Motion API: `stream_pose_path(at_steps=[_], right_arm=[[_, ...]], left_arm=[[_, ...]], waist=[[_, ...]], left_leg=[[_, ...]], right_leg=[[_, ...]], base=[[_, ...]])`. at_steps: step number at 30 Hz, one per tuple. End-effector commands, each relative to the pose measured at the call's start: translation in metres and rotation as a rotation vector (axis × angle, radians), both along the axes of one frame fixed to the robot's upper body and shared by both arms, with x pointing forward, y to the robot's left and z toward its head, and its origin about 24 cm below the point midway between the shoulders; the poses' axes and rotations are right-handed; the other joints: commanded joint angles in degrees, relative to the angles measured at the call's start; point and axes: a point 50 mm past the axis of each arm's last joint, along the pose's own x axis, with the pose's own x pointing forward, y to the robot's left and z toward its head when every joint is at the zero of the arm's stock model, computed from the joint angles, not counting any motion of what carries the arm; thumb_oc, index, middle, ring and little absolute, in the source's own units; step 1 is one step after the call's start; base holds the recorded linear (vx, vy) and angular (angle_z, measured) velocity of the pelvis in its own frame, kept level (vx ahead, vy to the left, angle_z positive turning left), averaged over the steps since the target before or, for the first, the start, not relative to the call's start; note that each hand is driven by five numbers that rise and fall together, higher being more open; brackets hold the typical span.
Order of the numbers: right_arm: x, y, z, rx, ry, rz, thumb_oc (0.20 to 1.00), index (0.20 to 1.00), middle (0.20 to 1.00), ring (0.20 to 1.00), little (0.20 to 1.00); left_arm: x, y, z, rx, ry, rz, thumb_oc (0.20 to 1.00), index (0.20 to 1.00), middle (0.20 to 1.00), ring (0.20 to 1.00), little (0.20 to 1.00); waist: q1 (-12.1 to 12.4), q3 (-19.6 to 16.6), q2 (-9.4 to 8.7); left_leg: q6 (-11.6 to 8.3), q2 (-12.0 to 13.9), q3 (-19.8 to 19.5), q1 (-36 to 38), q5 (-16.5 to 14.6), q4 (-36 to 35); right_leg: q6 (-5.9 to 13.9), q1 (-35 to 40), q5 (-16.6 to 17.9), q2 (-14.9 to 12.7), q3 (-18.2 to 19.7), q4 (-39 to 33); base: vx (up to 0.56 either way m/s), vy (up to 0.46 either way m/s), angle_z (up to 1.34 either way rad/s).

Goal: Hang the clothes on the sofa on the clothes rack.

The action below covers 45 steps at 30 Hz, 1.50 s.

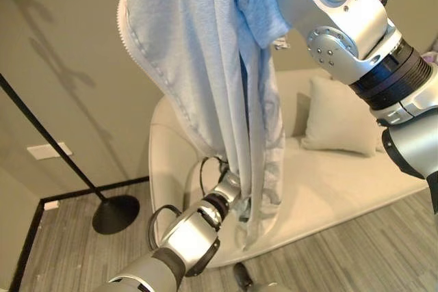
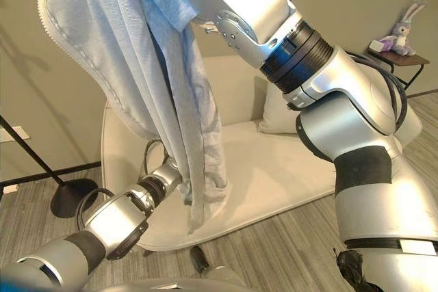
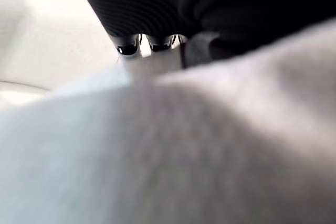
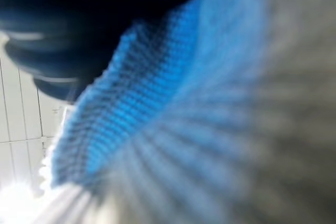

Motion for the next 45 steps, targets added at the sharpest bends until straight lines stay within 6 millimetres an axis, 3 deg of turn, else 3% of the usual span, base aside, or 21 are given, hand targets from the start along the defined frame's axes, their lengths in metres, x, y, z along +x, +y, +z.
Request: stream_pose_path(at_steps=[1,7,11,14,16,18,20,21,23,28,31,32,35,36,37,38,39,40,42,45], right_arm=[[0.000,-0.027,0.042,0.149,-0.048,-0.102,0.200,0.200,0.200,0.200,0.200],[0.009,-0.050,0.032,0.149,-0.030,-0.182,0.200,0.200,0.200,0.200,0.200],[0.015,-0.080,0.022,0.079,-0.053,-0.351,0.200,0.200,0.200,0.200,0.200],[0.015,-0.087,0.019,0.058,-0.065,-0.388,0.200,0.200,0.200,0.200,0.200],[0.010,-0.109,0.007,-0.004,-0.114,-0.511,0.200,0.200,0.200,0.200,0.200],[0.006,-0.117,0.005,-0.024,-0.135,-0.554,0.200,0.200,0.200,0.200,0.200],[-0.002,-0.147,-0.006,-0.085,-0.186,-0.713,0.200,0.200,0.200,0.200,0.200],[-0.002,-0.147,-0.006,-0.085,-0.185,-0.714,0.200,0.200,0.200,0.200,0.200],[-0.005,-0.160,-0.013,-0.102,-0.189,-0.770,0.200,0.200,0.200,0.200,0.200],[-0.008,-0.167,-0.024,-0.136,-0.198,-0.804,0.200,0.200,0.200,0.200,0.200],[-0.013,-0.158,-0.028,-0.191,-0.235,-0.789,0.200,0.200,0.200,0.200,0.200],[-0.021,-0.153,-0.025,-0.208,-0.296,-0.771,0.200,0.200,0.200,0.200,0.200],[-0.024,-0.153,-0.023,-0.215,-0.318,-0.779,0.200,0.200,0.200,0.200,0.200],[-0.025,-0.154,-0.022,-0.212,-0.326,-0.783,0.200,0.200,0.200,0.200,0.200],[-0.025,-0.154,-0.022,-0.212,-0.326,-0.782,0.200,0.200,0.200,0.200,0.200],[-0.029,-0.148,-0.024,-0.234,-0.351,-0.759,0.200,0.200,0.200,0.200,0.200],[-0.029,-0.148,-0.024,-0.234,-0.350,-0.759,0.200,0.200,0.200,0.200,0.200],[-0.034,-0.146,-0.023,-0.238,-0.381,-0.748,0.200,0.200,0.200,0.200,0.200],[-0.034,-0.145,-0.021,-0.242,-0.389,-0.755,0.200,0.200,0.200,0.200,0.200],[-0.034,-0.145,-0.017,-0.242,-0.400,-0.765,0.200,0.200,0.200,0.200,0.200]], left_arm=[[0.010,-0.004,0.017,-0.080,-0.072,0.022,0.200,0.200,0.200,0.200,0.200],[0.007,0.002,0.012,-0.174,-0.073,0.044,0.200,0.200,0.200,0.200,0.200],[-0.004,-0.005,0.011,-0.258,-0.149,-0.067,0.200,0.200,0.200,0.200,0.200],[-0.009,-0.007,0.011,-0.284,-0.173,-0.095,0.200,0.200,0.200,0.200,0.200],[-0.021,-0.009,0.026,-0.349,-0.292,-0.183,0.200,0.200,0.200,0.200,0.200],[-0.025,-0.008,0.032,-0.367,-0.333,-0.200,0.200,0.200,0.200,0.200,0.200],[-0.037,0.011,0.060,-0.372,-0.504,-0.231,0.200,0.200,0.200,0.200,0.200],[-0.037,0.011,0.059,-0.371,-0.503,-0.231,0.200,0.200,0.200,0.200,0.200],[-0.041,0.031,0.077,-0.344,-0.610,-0.190,0.200,0.200,0.200,0.200,0.200],[-0.049,0.059,0.097,-0.264,-0.732,-0.131,0.200,0.200,0.200,0.200,0.200],[-0.052,0.089,0.117,-0.139,-0.853,-0.034,0.200,0.200,0.200,0.200,0.200],[-0.053,0.102,0.129,0.001,-0.918,-0.010,0.200,0.200,0.200,0.200,0.200],[-0.054,0.106,0.133,0.031,-0.942,0.007,0.200,0.200,0.200,0.200,0.200],[-0.056,0.119,0.138,0.065,-0.967,0.049,0.200,0.200,0.200,0.200,0.200],[-0.056,0.119,0.138,0.065,-0.967,0.050,0.200,0.200,0.200,0.200,0.200],[-0.059,0.136,0.145,0.118,-0.988,0.105,0.200,0.200,0.200,0.200,0.200],[-0.059,0.136,0.145,0.118,-0.987,0.105,0.200,0.200,0.200,0.200,0.200],[-0.063,0.151,0.150,0.193,-1.009,0.160,0.200,0.200,0.200,0.200,0.200],[-0.067,0.162,0.159,0.220,-1.044,0.208,0.200,0.200,0.200,0.200,0.200],[-0.074,0.185,0.174,0.331,-1.102,0.306,0.200,0.200,0.200,0.200,0.200]], waist=[[1.2,-2.6,0.44],[3.0,-1.8,0.49],[6.2,-0.6,0.71],[6.9,-0.5,0.59],[9.0,0.5,0.76],[9.8,0.9,0.79],[11.8,1.9,0.52],[11.8,1.9,0.47],[13.0,2.6,0.25],[13.9,3.3,-0.43],[14.4,5.4,-1.02],[14.4,6.4,-0.40],[14.5,6.8,0.13],[15.2,6.7,0.98],[15.1,6.7,0.97],[16.1,6.0,1.78],[16.1,6.0,1.75],[17.1,5.0,2.20],[18.2,3.7,1.86],[21.0,0.8,-0.15]], left_leg=[[-2.35,0.7,-6.2,-1.3,-2.0,0.6],[-2.08,0.4,-6.9,-1.4,-1.7,0.6],[-1.51,-0.1,-8.4,-1.6,-1.5,0.6],[-1.36,-0.2,-8.8,-1.6,-1.5,0.6],[-0.78,-0.6,-9.8,-2.1,-1.3,0.6],[-0.61,-0.7,-10.2,-2.3,-1.2,0.6],[-0.07,-1.2,-11.2,-3.0,-1.0,0.7],[-0.07,-1.2,-11.2,-3.0,-1.0,0.7],[0.13,-1.4,-11.4,-3.3,-0.9,0.7],[0.37,-1.5,-11.4,-3.7,-0.7,0.7],[0.35,-1.1,-10.6,-3.5,-0.2,0.6],[0.16,-0.2,-10.4,-4.2,0.9,0.6],[0.08,0.3,-10.9,-4.5,1.4,0.7],[-0.15,1.5,-10.4,-5.4,2.6,0.8],[-0.16,1.5,-10.5,-5.4,2.6,0.8],[-0.30,3.1,-9.4,-6.9,3.6,0.7],[-0.29,3.1,-9.4,-6.9,3.6,0.7],[-0.34,4.3,-8.6,-8.3,4.5,1.0],[-0.42,4.6,-8.3,-9.6,4.7,0.9],[-0.88,4.5,-6.9,-12.8,6.1,1.2]], right_leg=[[4.60,-1.7,4.8,-1.6,3.4,2.0],[4.71,-1.3,4.5,-2.2,2.7,1.9],[4.74,-0.8,4.3,-3.4,1.4,1.9],[4.74,-0.7,4.3,-3.7,1.0,1.8],[4.77,-0.5,4.3,-4.4,0.1,1.7],[4.79,-0.4,4.4,-4.6,-0.1,1.7],[4.89,-0.5,4.4,-5.2,-1.2,1.5],[4.89,-0.5,4.4,-5.2,-1.2,1.5],[4.89,-0.8,4.7,-5.5,-1.8,1.2],[4.89,-1.3,5.1,-5.7,-2.7,1.0],[4.89,-3.3,7.1,-5.3,-5.6,3.1],[4.07,-3.7,4.5,-4.4,-7.2,7.9],[3.08,-3.5,1.7,-3.8,-7.6,11.6],[1.38,-1.9,-2.6,-3.9,-9.4,16.5],[1.37,-2.0,-2.8,-3.9,-9.4,16.6],[0.20,-0.2,-6.6,-5.0,-11.9,22.1],[0.20,-0.3,-6.7,-5.0,-11.9,22.2],[-0.77,1.6,-8.2,-6.1,-13.9,27.2],[-0.94,4.5,-9.3,-7.1,-14.9,29.9],[-0.43,11.5,-5.9,-8.1,-15.1,30.5]], base=[[0.00,0.000,0.00],[-0.02,0.017,0.11],[-0.03,0.023,0.17],[-0.02,0.017,0.28],[-0.05,0.032,0.31],[-0.04,0.026,0.22],[-0.06,0.043,0.23],[-0.05,0.028,0.25],[-0.04,0.022,0.10],[-0.05,0.027,0.01],[-0.15,0.013,-0.04],[-0.17,0.011,-0.06],[-0.13,0.029,0.11],[-0.10,0.012,0.20],[-0.21,0.001,0.14],[-0.11,-0.016,0.02],[-0.21,-0.030,0.04],[-0.07,-0.015,0.06],[-0.11,-0.060,0.13],[-0.16,-0.108,-0.21]])
